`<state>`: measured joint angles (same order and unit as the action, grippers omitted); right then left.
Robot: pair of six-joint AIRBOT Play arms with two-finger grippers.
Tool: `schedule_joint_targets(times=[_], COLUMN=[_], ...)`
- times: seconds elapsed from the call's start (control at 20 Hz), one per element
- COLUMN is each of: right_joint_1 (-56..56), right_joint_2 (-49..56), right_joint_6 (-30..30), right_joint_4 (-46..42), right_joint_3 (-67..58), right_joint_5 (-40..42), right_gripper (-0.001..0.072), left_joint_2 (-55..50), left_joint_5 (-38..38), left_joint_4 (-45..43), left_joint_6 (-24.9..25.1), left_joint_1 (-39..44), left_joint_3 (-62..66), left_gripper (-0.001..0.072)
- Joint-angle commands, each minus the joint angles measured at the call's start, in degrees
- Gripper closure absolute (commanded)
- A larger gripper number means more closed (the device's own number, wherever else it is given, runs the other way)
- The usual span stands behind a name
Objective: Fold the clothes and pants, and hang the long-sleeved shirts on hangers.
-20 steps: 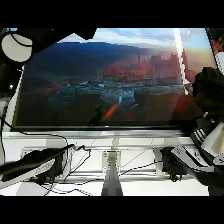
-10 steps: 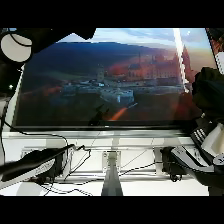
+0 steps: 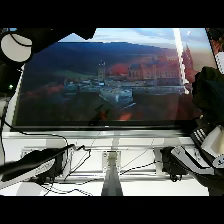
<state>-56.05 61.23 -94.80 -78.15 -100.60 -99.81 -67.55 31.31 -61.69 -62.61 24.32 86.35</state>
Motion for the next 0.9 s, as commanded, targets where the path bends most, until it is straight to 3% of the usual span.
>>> schedule_joint_targets(times=[0.0, 0.1, 0.2, 0.35, 0.5, 0.65, 0.85], right_joint_1=[1.27, 6.84, 15.82, 32.85, 49.55, 59.19, 60.98], right_joint_2=[0.07, 0.09, -0.15, -1.11, -0.66, 2.21, 6.84], right_joint_6=[4.68, 5.07, 5.46, 4.63, -0.20, -4.57, -4.76], right_joint_4=[12.96, 19.50, 21.75, 18.75, 2.43, -13.75, -15.34], right_joint_3=[-3.85, -3.85, -3.87, -3.87, -3.85, -3.85, -3.85], right_joint_5=[-1.84, -1.07, 2.93, 13.40, 21.44, 19.21, 14.10], right_gripper=[0.0444, 0.0605, 0.0679, 0.0680, 0.0680, 0.0680, 0.0678], left_joint_2=[-0.04, -0.04, -0.04, -0.04, -0.04, -0.04, -0.04], left_joint_5=[-0.02, -0.02, -0.02, -0.02, -0.02, -0.02, -0.02], left_joint_4=[0.00, 0.00, 0.00, 0.00, 0.00, 0.00, 0.00], left_joint_6=[0.02, 0.02, 0.02, 0.04, 0.02, 0.02, 0.02], left_joint_1=[0.00, 0.00, -0.02, -0.02, 0.00, 0.00, -0.02], left_joint_3=[0.02, 0.02, 0.02, 0.02, 0.02, 0.02, 0.02], left_gripper=[0.0020, 0.0021, 0.0021, 0.0021, 0.0020, 0.0020, 0.0020])
